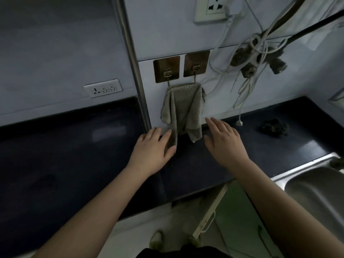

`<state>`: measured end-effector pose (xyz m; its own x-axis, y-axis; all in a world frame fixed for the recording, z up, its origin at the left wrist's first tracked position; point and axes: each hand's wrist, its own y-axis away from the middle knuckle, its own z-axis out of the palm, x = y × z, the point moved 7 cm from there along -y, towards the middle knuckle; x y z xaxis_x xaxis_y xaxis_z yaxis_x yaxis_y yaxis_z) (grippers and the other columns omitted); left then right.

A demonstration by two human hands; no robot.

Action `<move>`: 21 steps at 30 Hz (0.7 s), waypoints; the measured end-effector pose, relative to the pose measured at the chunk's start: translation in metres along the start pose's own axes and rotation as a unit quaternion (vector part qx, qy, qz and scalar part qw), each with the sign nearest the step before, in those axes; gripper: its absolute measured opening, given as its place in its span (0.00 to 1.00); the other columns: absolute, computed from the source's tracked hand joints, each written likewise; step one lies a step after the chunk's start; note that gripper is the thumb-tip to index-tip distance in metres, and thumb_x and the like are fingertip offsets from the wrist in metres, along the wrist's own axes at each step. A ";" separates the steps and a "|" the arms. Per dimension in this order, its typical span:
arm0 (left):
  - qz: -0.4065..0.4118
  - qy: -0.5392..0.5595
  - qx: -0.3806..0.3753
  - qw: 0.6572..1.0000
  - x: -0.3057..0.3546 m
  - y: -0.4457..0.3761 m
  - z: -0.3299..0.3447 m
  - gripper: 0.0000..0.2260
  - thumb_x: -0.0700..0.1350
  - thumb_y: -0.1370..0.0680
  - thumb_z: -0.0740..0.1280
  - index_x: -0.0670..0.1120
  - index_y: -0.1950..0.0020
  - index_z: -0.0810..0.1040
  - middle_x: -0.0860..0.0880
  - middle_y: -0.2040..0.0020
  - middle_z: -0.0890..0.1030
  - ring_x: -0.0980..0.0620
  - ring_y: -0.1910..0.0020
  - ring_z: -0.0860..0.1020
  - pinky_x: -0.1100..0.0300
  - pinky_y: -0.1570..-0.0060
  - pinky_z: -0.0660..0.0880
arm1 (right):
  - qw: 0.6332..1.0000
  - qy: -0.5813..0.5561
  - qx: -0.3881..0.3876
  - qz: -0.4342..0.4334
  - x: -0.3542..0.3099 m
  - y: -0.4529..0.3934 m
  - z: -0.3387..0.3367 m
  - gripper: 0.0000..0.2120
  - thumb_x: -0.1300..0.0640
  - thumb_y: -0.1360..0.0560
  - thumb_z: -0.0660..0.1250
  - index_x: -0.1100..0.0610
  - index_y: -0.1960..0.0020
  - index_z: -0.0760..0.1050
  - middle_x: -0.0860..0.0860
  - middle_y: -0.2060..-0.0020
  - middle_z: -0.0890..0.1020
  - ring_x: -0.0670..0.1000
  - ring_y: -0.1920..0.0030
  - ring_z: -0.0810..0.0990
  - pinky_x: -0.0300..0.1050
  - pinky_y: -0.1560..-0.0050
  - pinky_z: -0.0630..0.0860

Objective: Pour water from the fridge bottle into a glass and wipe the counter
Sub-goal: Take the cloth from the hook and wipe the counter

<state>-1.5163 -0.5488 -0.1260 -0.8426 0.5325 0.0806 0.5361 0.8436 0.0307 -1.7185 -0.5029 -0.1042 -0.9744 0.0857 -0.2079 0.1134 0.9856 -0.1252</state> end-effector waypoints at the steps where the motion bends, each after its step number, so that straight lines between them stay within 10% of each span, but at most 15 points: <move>1: -0.002 -0.002 0.011 1.000 0.002 -0.004 -0.005 0.29 0.63 0.19 0.46 0.52 0.21 0.56 0.45 0.22 0.61 0.45 0.23 0.58 0.47 0.29 0.61 | 1.000 -0.004 0.002 -0.002 0.004 -0.008 -0.002 0.26 0.46 0.18 0.55 0.52 0.23 0.58 0.50 0.25 0.65 0.52 0.25 0.61 0.50 0.28 0.59; 12: -0.074 0.141 0.157 0.975 -0.008 -0.031 -0.064 0.20 0.54 0.18 0.58 0.48 0.28 0.68 0.46 0.34 0.74 0.47 0.44 0.77 0.51 0.50 0.77 | 0.991 -0.107 0.082 -0.012 0.008 -0.081 -0.035 0.20 0.52 0.19 0.59 0.55 0.28 0.66 0.55 0.41 0.76 0.56 0.42 0.76 0.52 0.46 0.74; 21: -0.174 0.423 0.087 0.885 -0.026 -0.061 -0.050 0.16 0.49 0.17 0.59 0.50 0.29 0.70 0.50 0.37 0.77 0.54 0.41 0.75 0.56 0.42 0.75 | 0.990 -0.119 0.070 0.026 0.006 -0.106 -0.032 0.15 0.52 0.19 0.57 0.54 0.34 0.71 0.55 0.44 0.76 0.55 0.46 0.75 0.50 0.53 0.75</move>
<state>-1.5244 -0.6172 -0.0804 -0.5748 0.0582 0.8162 0.1736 0.9834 0.0521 -1.7425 -0.6023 -0.0606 -0.8945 0.0835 -0.4393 0.2050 0.9496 -0.2370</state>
